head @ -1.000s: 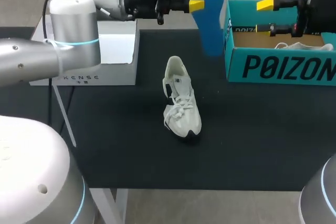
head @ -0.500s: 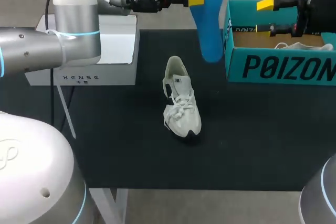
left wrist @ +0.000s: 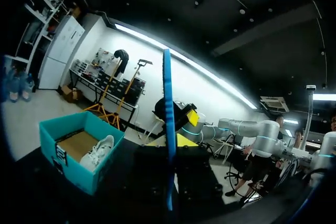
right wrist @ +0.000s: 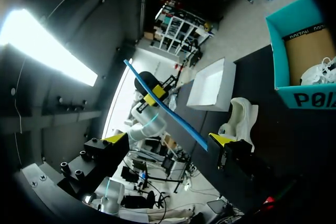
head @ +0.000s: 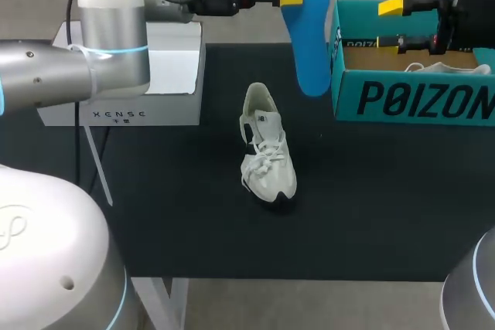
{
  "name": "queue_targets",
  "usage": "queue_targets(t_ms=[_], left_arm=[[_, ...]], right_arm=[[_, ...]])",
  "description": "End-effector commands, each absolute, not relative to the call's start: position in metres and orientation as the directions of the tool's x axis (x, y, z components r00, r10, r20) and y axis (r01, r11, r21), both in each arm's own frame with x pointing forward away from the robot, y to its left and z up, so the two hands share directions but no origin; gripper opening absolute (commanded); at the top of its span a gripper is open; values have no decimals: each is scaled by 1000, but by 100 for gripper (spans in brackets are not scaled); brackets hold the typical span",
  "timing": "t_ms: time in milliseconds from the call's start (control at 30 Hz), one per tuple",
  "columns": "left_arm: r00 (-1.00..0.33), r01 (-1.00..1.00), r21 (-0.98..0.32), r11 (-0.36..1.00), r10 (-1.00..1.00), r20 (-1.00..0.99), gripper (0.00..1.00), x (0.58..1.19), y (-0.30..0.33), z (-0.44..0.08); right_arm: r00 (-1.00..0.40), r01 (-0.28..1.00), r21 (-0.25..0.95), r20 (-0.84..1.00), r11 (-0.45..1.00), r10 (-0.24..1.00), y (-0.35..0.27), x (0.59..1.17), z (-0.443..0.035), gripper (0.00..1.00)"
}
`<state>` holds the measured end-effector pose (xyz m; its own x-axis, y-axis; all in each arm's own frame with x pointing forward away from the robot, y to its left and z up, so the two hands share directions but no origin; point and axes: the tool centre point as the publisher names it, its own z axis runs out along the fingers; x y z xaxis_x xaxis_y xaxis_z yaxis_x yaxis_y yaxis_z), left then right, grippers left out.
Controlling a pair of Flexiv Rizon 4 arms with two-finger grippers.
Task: Take the shoe out of the shoebox, open the shoe tongue, remove and reinsert the insole, then place the shoe into the shoebox
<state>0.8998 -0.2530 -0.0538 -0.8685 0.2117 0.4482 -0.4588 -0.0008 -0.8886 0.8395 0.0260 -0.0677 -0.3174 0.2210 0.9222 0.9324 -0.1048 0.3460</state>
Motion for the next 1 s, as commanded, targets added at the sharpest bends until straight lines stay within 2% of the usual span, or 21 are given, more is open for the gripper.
queue_targets(t_ms=[33, 67, 200, 300, 333, 933, 1000], left_arm=[[-869, -459, -888, 0, 208, 449, 0, 899, -253, -54], [-869, -459, -888, 0, 208, 449, 0, 899, -253, -54], [-679, -727, -685, -47, 194, 708, 0, 906, -249, -60], [-575, -803, -595, 13, 242, 782, 0, 902, -251, -56], [-525, -826, -558, 75, 257, 812, 0, 900, -254, -55], [-525, -826, -558, 75, 257, 812, 0, 900, -254, -55], [-441, -888, -459, 14, 251, 862, 0, 901, -256, -60]], right_arm=[[-317, 932, 346, 922, -107, 221, 27, 839, -68, 100], [-317, 932, 346, 922, -107, 221, 27, 839, -68, 100], [-317, 932, 346, 922, -107, 221, 27, 839, -68, 100], [-317, 932, 346, 922, -107, 221, 27, 839, -68, 100], [-317, 932, 346, 922, -107, 221, 27, 839, -68, 100], [-317, 932, 346, 922, -107, 221, 27, 839, -68, 100], [-317, 932, 346, 922, -107, 221, 27, 839, -68, 100]])
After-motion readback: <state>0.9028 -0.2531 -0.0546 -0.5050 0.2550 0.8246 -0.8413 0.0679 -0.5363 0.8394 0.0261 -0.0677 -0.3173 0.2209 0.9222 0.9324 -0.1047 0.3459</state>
